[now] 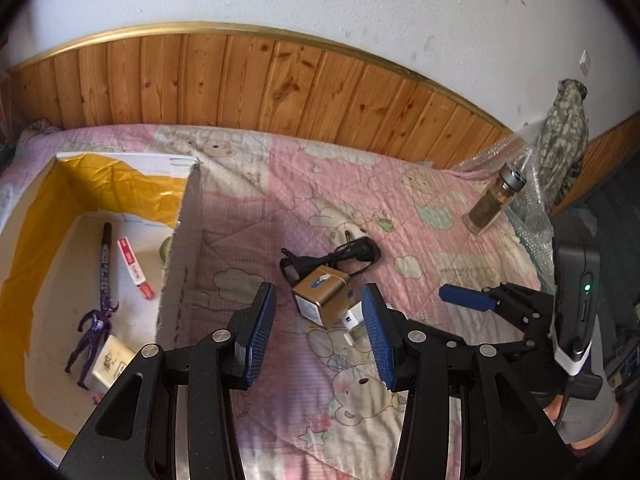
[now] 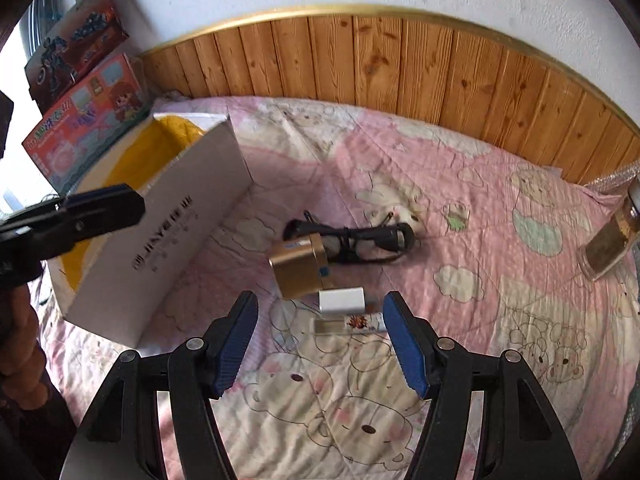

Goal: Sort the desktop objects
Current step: 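Grasp the gold tin with the left gripper while the right gripper grasps the white block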

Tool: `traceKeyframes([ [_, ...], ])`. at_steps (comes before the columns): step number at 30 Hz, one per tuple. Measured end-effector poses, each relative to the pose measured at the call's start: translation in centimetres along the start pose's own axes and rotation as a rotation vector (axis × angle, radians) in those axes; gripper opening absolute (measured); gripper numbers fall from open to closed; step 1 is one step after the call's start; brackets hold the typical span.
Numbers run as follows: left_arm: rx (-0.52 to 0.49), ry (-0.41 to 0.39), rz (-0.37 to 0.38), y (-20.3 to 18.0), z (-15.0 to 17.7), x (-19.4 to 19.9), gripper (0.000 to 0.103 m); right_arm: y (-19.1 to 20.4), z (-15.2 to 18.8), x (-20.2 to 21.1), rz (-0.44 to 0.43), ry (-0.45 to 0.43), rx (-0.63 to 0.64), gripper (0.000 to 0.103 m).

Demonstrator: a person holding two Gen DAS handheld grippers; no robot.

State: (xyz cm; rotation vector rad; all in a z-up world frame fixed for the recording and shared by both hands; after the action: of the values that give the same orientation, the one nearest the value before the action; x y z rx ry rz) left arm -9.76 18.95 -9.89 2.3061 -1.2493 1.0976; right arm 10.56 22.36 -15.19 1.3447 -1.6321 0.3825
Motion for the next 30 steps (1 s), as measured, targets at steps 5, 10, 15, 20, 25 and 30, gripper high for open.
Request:
traceKeyframes([
  [5, -0.026, 0.063, -0.022, -0.8, 0.6, -4.9, 0.048, -1.8, 2.2, -3.8, 0.009, 0.065, 0.012, 0.066],
  [10, -0.03, 0.097, -0.02, -1.6, 1.3, -8.1, 0.048, -2.4, 2.9, -6.4, -0.005, 0.072, -0.001, 0.074],
  [15, -0.06, 0.096, -0.018, -2.5, 1.1, -10.5, 0.049, -2.3, 3.0, -7.9, -0.022, 0.054, 0.017, 0.074],
  [20, -0.019, 0.117, -0.003, -2.2, 1.0, -12.9, 0.05, -2.0, 2.2, -8.7, -0.016, 0.025, 0.027, 0.074],
  [25, -0.012, 0.117, -0.013, -1.6, 1.3, -14.1, 0.061, -1.5, 2.5, -10.1, -0.024, 0.061, 0.046, 0.045],
  [30, 0.017, 0.122, 0.02, -1.3, 1.8, -14.6, 0.067, -1.8, 2.4, -10.1, -0.034, 0.064, 0.022, 0.045],
])
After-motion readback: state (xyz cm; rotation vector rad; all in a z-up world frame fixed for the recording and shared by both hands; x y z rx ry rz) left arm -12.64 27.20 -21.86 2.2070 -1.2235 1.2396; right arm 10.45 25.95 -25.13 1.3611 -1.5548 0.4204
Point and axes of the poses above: each gripper's, at about its wrist camera, not at the fingertips, and x roughly against the way its jaws point, y to its left, z to its underside, the point moved 9 cm from there along -x, roughly the way its jaws point, and after that the axes turned 12 degrees about -x, right-handed, at the moved point
